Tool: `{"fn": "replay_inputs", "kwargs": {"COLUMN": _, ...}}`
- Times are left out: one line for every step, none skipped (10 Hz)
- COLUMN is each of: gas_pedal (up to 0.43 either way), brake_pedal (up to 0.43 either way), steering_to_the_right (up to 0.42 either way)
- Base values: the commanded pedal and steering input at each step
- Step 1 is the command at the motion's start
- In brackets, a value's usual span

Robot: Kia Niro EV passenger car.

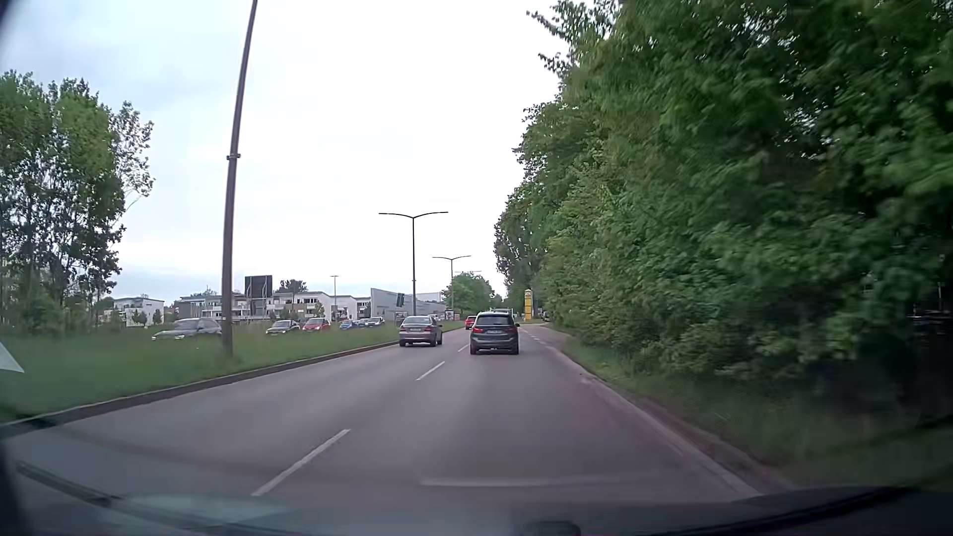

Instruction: Follow the waypoints while adhering to traffic rules and regulations

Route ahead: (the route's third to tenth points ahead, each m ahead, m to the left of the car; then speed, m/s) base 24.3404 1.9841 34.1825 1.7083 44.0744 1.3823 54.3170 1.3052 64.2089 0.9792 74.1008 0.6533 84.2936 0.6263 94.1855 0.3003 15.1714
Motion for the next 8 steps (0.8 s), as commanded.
{"fn": "replay_inputs", "kwargs": {"gas_pedal": 0.26, "brake_pedal": 0.0, "steering_to_the_right": 0.002}}
{"fn": "replay_inputs", "kwargs": {"gas_pedal": 0.26, "brake_pedal": 0.0, "steering_to_the_right": 0.002}}
{"fn": "replay_inputs", "kwargs": {"gas_pedal": 0.26, "brake_pedal": 0.0, "steering_to_the_right": 0.002}}
{"fn": "replay_inputs", "kwargs": {"gas_pedal": 0.26, "brake_pedal": 0.0, "steering_to_the_right": 0.002}}
{"fn": "replay_inputs", "kwargs": {"gas_pedal": 0.248, "brake_pedal": 0.0, "steering_to_the_right": 0.002}}
{"fn": "replay_inputs", "kwargs": {"gas_pedal": 0.248, "brake_pedal": 0.0, "steering_to_the_right": 0.002}}
{"fn": "replay_inputs", "kwargs": {"gas_pedal": 0.228, "brake_pedal": 0.0, "steering_to_the_right": 0.002}}
{"fn": "replay_inputs", "kwargs": {"gas_pedal": 0.228, "brake_pedal": 0.0, "steering_to_the_right": 0.002}}
